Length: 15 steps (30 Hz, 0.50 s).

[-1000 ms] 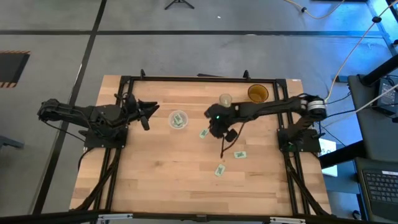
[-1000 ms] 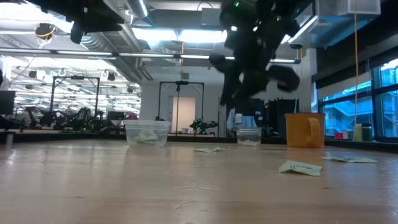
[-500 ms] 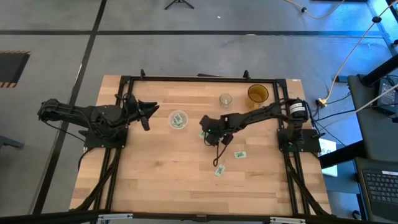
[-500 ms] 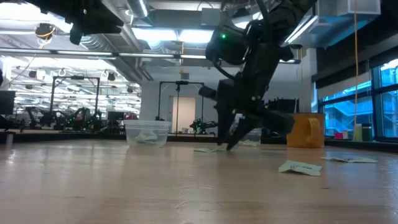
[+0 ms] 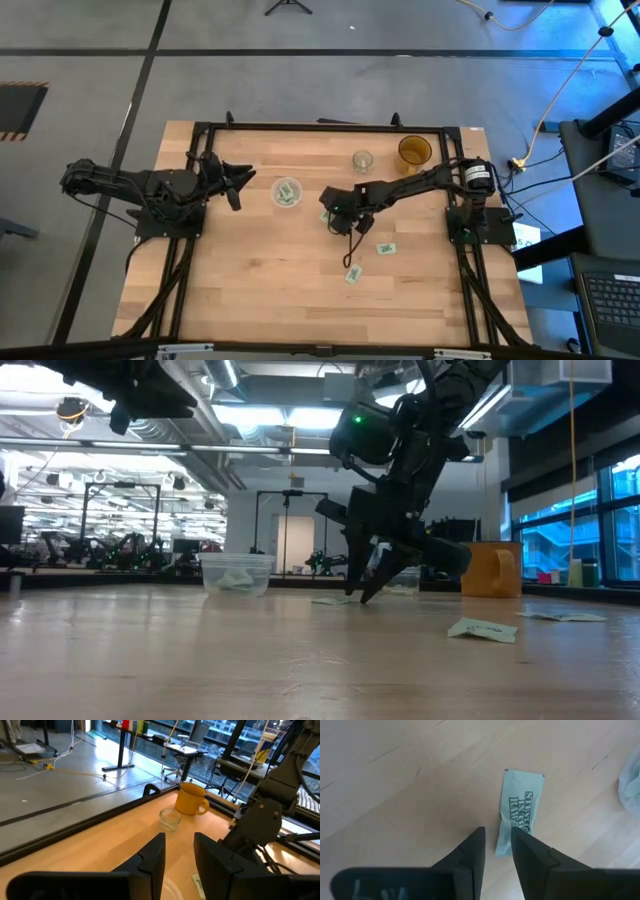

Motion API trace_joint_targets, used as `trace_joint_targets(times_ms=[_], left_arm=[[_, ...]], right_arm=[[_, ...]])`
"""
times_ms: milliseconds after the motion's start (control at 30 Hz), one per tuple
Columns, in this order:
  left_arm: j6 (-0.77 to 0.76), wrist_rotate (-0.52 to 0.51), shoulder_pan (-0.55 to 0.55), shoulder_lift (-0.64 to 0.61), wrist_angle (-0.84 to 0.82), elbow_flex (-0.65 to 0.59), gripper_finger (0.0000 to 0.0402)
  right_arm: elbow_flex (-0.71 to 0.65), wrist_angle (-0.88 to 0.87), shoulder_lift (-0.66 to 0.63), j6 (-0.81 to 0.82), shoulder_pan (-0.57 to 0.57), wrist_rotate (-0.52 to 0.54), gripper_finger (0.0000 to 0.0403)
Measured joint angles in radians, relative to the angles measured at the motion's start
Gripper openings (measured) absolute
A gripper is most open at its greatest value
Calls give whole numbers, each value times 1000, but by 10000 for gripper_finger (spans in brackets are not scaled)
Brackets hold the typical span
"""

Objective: Pick and place Stevia / Truvia into bins
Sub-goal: Put the stevia packet into the transparent container

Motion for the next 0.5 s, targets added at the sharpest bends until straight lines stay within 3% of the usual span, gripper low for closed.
trace_joint_targets(times_ms=[500], left_arm=[[-44,-2,0,0,-47,0,97]], right_arm=[[2,-31,17,6,-4,-27,82]])
